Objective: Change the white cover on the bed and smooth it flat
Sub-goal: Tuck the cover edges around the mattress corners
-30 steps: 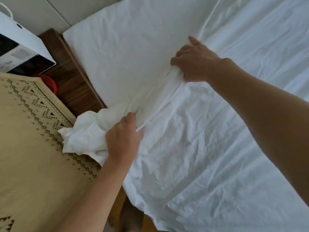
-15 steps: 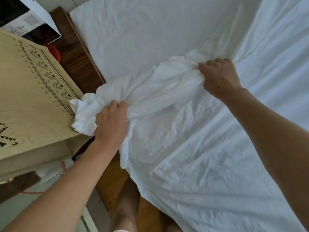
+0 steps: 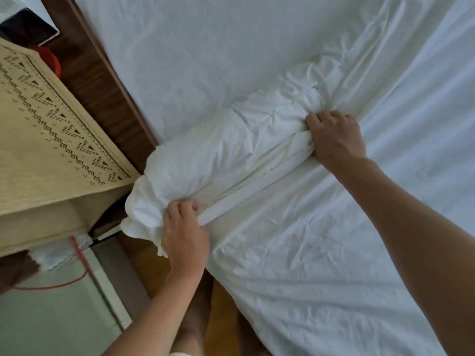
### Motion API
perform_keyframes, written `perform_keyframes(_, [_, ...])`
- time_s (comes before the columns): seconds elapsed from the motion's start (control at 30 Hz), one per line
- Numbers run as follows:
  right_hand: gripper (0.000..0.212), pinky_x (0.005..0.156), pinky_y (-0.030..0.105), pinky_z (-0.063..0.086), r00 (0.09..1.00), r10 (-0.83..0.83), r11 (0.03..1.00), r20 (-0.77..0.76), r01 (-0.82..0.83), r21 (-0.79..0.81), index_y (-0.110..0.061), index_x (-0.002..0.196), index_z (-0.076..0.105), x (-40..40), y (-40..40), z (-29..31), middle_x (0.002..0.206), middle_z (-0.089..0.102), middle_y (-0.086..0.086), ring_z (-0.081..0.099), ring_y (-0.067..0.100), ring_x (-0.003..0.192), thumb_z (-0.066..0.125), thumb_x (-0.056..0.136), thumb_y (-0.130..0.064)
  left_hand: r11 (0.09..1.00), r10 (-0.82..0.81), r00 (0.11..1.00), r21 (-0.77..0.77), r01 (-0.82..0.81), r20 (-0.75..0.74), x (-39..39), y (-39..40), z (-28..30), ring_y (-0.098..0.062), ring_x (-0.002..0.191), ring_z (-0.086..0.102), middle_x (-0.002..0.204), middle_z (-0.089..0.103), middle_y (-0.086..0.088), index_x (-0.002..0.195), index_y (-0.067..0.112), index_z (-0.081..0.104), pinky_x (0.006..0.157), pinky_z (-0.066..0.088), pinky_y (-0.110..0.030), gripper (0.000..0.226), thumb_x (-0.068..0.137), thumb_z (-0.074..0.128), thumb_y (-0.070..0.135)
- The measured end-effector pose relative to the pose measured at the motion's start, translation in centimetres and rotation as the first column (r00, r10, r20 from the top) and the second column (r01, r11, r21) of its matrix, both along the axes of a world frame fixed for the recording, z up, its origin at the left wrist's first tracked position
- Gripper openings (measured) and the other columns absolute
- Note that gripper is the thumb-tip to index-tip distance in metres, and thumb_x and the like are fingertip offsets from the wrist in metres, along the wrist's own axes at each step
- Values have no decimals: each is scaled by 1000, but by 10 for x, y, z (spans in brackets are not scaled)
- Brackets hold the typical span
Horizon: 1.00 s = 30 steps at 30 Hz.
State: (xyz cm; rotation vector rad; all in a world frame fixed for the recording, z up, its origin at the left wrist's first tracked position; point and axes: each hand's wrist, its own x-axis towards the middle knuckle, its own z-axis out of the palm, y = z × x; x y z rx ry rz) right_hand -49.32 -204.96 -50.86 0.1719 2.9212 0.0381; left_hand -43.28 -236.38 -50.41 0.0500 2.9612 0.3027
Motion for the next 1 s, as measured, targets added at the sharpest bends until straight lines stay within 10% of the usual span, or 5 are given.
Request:
perform_keyframes(0.2, [28, 79, 42, 44, 996, 5, 999, 84, -2, -32, -4, 106, 54, -6, -2, 3, 101, 62, 19, 59, 38, 95, 59, 79, -4, 856, 498, 770, -85, -510, 399, 50, -30, -6, -28, 85, 61, 107, 57, -6, 114, 14, 47, 59, 44, -33, 36, 85, 66, 25])
perform_keyframes(0.43, [33, 78, 35, 48, 917, -399, 693, -20, 288, -662, -13, 98, 66, -20, 10, 31, 102, 62, 5, 57, 21, 91, 50, 70, -7, 958, -60, 984, 266, 104, -167, 28, 5, 31, -19, 83, 53, 97, 54, -6, 100, 9, 56, 68, 44, -27, 39, 67, 60, -12])
perform_keyframes(0.6, [36, 94, 26, 36, 856, -288, 901, -429, 91, -424, -10, 117, 62, -69, -3, 45, 121, 59, 9, 49, 29, 117, 45, 87, -17, 877, -266, 855, 256, 406, -446, -71, 66, 48, -29, 110, 50, 119, 58, -18, 112, 7, 54, 96, 37, -34, 36, 78, 59, -4])
perform_keyframes(0.73, [45, 115, 40, 17, 956, 47, 987, -289, -88, -131, -12, 126, 57, -93, 12, 25, 134, 53, 9, 37, 27, 134, 36, 97, -39, 894, -423, 869, 42, 447, -257, -144, 97, 42, -35, 128, 44, 139, 47, -19, 131, 6, 51, 112, 27, -49, 50, 88, 53, 33])
perform_keyframes(1.0, [47, 92, 48, 34, 965, -151, 980, -216, 175, 93, 2, 101, 56, -47, 93, -4, 102, 61, 26, 54, 41, 97, 30, 99, -37, 952, -308, 949, -30, 306, -67, -134, 65, -14, -34, 109, 54, 116, 60, -14, 132, 7, 45, 106, 34, -50, 73, 87, 47, 64])
